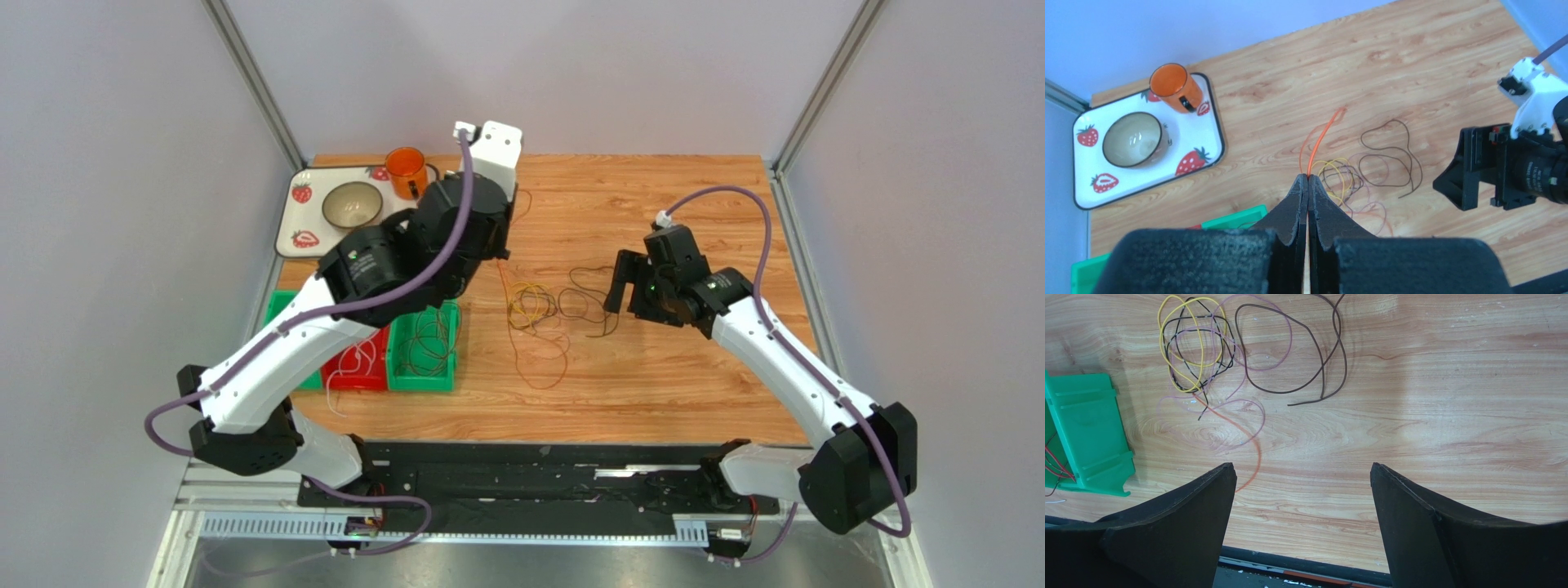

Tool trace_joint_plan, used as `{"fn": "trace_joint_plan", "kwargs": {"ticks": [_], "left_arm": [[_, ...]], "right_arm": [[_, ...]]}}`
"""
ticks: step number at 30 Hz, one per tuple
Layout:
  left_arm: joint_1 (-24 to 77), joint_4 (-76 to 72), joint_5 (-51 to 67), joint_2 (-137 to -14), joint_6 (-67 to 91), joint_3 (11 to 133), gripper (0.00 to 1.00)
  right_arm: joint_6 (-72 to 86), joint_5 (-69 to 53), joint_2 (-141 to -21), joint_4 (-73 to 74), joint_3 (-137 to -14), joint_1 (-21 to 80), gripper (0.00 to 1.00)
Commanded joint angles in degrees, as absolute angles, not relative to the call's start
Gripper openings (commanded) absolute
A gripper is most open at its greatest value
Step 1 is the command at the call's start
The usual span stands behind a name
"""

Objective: Untangle the cables

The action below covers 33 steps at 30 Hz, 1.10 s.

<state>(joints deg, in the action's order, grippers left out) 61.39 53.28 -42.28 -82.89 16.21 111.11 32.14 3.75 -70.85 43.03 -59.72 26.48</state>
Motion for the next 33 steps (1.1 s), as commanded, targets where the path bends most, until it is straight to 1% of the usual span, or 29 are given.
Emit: {"fn": "trace_joint_plan", "kwargs": {"ticks": [1,6,9,10,12,15,18,20,21,22,25,32,33], "left_arm": [[59.1,57.9,-37.7,-79.8,12.7,120.7,0.0],[58.4,58.5,-43.4,-78.4,6.8,127.3,0.0],[58.0,55.7,-52.4,-77.3,0.9,125.1,0.0],[57.5,55.2,-58.3,-77.3,0.1,124.7,0.0],[54.6,55.5,-59.5,-76.7,-1.3,124.8,0.0],[51.2,53.6,-57.0,-73.3,-2.5,124.2,0.0],[50.8,46.3,-62.3,-69.9,-9.9,121.9,0.0],[50.8,38.6,-67.1,-67.7,-17.5,120.2,0.0],[50.6,35.4,-68.5,-66.9,-20.5,117.7,0.0],[50.5,27.6,-70.7,-65.0,-27.4,116.0,0.0],[49.8,13.9,-73.5,-61.7,-38.3,110.9,0.0],[46.2,9.5,-72.1,-57.5,-41.3,109.5,0.0],[46.0,9.3,-71.8,-57.5,-41.7,109.4,0.0]], "right_arm": [[32.7,3.7,-68.8,41.2,-59.2,26.4,0.85],[33.0,3.0,-69.2,40.8,-59.0,26.4,0.85],[33.3,2.2,-69.3,40.3,-58.8,26.4,0.85],[33.3,2.0,-69.3,40.1,-58.7,26.4,0.85],[33.2,1.9,-69.2,39.8,-58.2,26.4,0.85],[33.0,1.9,-69.3,39.6,-57.8,26.4,0.85],[33.0,1.8,-69.5,39.4,-57.4,26.4,0.85],[33.1,1.4,-69.5,38.8,-57.1,26.3,0.85],[33.2,1.2,-69.7,38.7,-57.0,26.4,0.85],[33.1,1.1,-69.7,38.6,-57.1,26.3,0.84],[33.0,1.0,-70.0,38.5,-57.1,26.4,0.84],[33.1,0.9,-69.9,38.1,-56.7,26.4,0.84],[33.1,-0.9,-69.9,38.0,-56.6,26.3,0.84]]}}
